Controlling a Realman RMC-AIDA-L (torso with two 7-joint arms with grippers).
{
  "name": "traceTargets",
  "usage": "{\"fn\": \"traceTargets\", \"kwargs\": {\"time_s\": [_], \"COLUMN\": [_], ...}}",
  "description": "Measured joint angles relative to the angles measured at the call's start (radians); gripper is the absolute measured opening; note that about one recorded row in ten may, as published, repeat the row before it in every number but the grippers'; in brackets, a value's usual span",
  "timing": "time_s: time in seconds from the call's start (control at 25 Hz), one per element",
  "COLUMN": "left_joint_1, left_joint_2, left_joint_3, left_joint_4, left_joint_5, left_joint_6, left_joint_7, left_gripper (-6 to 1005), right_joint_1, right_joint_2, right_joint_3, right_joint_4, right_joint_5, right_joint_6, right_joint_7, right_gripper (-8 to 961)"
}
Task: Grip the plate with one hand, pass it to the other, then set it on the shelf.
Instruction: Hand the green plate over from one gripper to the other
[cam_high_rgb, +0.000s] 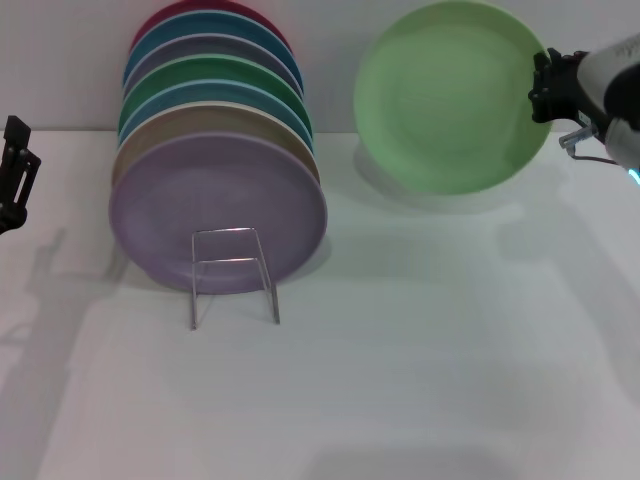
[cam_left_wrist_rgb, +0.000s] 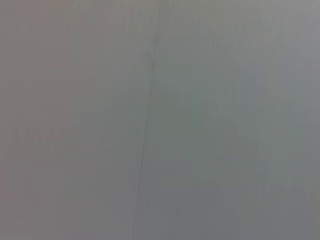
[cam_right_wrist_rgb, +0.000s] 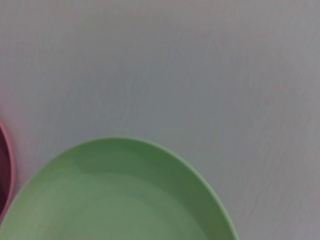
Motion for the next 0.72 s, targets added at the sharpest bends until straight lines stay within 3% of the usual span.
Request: {"fn": "traceTargets", "kwargs": {"time_s": [0.12,0.16,0.2,0.52,0.72], "left_joint_1": [0.005,0.007,0.009,0.055,0.085], "left_joint_2": [0.000,-0.001,-0.001,-0.003,-0.004], "left_joint_3": [0.004,0.006,0.007,0.053,0.140], "left_joint_4": [0.000,0.000,0.000,-0.028,-0.049], "left_joint_5": [0.002,0.003,0.004,0.011,0.012], "left_joint_6": [0.000,0.002,0.004,0.049,0.106], "left_joint_7": [0.000,0.000,-0.001,-0.005,-0.005], "left_gripper": [762,762,762,761,761], "right_joint_1": [-0.011,-0.007,-0.007,0.023,-0.024], "right_joint_2": [0.000,0.000,0.000,0.002,0.004], "right_joint_3": [-0.059,-0.097,-0.097,-0.204,-0.288], "right_joint_4": [-0.098,-0.180,-0.180,-0.505,-0.618], "right_joint_5": [0.000,0.000,0.000,0.000,0.000], "right_joint_6": [-0.192,-0.334,-0.334,-0.820,-1.080], "right_joint_7": [0.037,0.071,0.071,0.270,0.348], "right_gripper": [24,24,25,27,29]}}
